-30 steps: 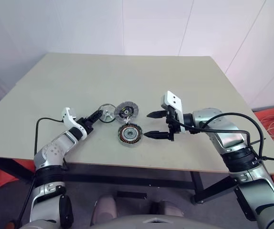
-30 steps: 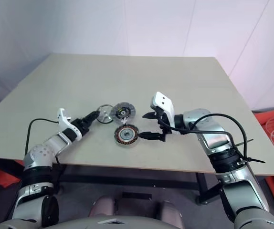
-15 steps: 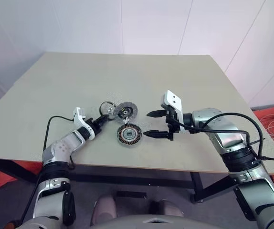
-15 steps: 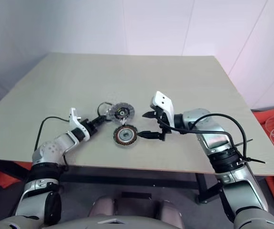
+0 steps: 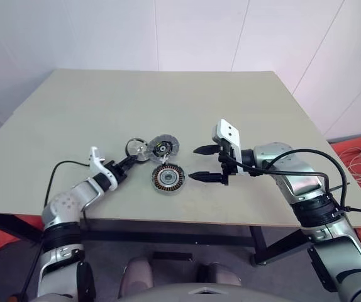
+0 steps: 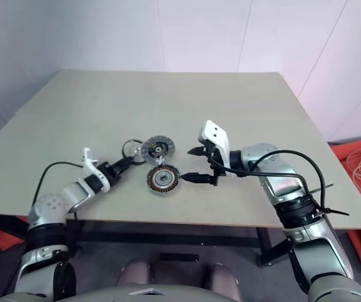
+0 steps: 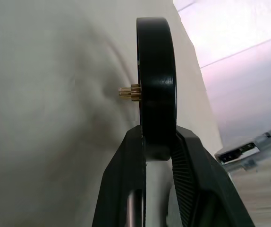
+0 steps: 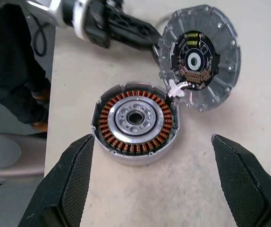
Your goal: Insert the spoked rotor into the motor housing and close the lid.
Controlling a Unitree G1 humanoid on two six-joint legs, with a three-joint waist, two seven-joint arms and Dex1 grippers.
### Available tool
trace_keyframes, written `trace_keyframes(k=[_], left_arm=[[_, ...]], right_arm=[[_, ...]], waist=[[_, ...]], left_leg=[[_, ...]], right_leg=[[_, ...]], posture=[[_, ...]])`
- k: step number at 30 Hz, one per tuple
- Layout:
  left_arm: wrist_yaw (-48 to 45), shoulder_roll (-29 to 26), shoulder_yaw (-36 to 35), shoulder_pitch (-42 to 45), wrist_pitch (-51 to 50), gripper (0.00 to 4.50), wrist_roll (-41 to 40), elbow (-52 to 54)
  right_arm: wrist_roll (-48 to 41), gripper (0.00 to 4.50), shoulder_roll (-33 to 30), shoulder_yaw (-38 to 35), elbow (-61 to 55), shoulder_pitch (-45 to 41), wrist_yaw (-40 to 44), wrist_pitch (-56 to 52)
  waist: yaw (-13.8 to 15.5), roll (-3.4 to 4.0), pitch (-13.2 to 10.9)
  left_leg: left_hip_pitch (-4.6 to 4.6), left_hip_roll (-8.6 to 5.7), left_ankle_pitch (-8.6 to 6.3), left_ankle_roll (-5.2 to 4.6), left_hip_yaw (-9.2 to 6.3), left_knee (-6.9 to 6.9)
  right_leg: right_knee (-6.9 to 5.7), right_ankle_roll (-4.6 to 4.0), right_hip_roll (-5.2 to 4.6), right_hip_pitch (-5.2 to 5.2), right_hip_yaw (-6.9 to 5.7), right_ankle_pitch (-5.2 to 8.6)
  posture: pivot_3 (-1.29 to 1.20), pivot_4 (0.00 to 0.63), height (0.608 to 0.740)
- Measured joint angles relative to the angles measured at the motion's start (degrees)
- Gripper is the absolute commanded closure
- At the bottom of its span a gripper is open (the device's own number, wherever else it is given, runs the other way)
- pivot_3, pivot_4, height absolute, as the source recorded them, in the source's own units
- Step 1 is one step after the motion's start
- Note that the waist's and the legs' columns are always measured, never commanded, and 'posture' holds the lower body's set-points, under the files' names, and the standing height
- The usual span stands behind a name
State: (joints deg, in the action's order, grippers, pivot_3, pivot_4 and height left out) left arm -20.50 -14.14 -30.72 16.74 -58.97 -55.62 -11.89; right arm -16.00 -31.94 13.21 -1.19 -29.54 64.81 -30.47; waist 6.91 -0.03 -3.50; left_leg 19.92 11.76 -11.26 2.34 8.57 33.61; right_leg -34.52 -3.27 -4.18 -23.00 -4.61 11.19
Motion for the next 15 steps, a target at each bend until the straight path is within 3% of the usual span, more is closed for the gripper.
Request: trace_keyframes(k=[8,15], left_arm=[[3.42,-5.55,-8.45,-13.58,-13.93,4.04,-20.45,9.47],[7.07,-7.23,-2.59,-19.64,-17.64,4.04,-38.19,15.68]], right_arm=[[0.07,0.00,-0.44,-0.20,0.27,0.26,0.13,0.12],[0.62,0.00,-0.55,-0.19,3.52,-0.10,0.62,2.31]], waist=[[-0.12,0.02,-0.02],[0.03,0.03,-0.04]], left_leg=[[-0.07,-0.01,-0.02,-0.02,0.02,0.04],[-0.27,-0.01,-0.02,-0.03,0.01,0.16]], right_leg=[[0.01,0.02,0.00,0.05,0.00,0.02],[0.28,0.10,0.00,0.43,-0.02,0.05]], posture=[[0.00,0.000,0.740],[0.00,0.000,0.740]])
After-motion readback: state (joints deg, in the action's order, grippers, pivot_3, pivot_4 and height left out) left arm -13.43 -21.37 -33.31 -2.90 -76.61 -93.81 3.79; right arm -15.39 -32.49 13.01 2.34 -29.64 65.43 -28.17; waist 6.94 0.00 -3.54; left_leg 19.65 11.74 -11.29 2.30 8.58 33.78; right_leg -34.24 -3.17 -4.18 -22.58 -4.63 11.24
